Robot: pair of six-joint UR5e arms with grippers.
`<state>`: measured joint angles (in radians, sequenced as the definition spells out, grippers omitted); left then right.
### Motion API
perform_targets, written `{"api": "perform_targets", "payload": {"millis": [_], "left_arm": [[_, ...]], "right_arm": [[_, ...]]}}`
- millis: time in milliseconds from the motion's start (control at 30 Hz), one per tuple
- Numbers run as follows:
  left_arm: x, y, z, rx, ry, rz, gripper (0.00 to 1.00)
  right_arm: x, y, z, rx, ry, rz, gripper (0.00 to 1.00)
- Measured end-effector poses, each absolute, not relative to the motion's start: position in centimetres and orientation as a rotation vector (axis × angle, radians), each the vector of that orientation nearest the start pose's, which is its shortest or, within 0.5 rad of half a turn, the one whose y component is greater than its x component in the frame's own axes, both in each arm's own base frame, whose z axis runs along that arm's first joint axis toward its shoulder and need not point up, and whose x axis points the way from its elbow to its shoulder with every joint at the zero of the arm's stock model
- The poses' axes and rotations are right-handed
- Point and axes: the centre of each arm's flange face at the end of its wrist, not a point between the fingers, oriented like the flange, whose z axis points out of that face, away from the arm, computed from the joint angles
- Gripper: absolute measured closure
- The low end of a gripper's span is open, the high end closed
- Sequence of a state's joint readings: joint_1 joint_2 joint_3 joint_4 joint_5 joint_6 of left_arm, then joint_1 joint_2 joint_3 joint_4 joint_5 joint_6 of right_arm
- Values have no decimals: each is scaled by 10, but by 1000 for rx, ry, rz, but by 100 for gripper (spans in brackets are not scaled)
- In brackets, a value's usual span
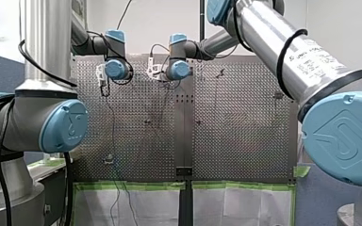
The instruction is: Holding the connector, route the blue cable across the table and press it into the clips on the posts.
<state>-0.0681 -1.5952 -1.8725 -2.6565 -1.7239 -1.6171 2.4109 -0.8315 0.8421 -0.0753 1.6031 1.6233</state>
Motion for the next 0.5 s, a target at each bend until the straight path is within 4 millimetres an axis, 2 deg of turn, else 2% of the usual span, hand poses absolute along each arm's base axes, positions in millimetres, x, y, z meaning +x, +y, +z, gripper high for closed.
{"api": "perform_targets", "payload": {"millis": [100, 333, 500], "left_arm": [[492, -152, 375, -112, 1409, 14, 0], [500, -154, 383, -110, 1388, 9, 0], [514, -159, 378, -98, 1404, 13, 0]], "right_arm": [[671, -427, 380, 1705, -739, 1861, 100], [670, -428, 379, 1705, -740, 1859, 100], [670, -428, 379, 1705, -740, 1859, 100]]}}
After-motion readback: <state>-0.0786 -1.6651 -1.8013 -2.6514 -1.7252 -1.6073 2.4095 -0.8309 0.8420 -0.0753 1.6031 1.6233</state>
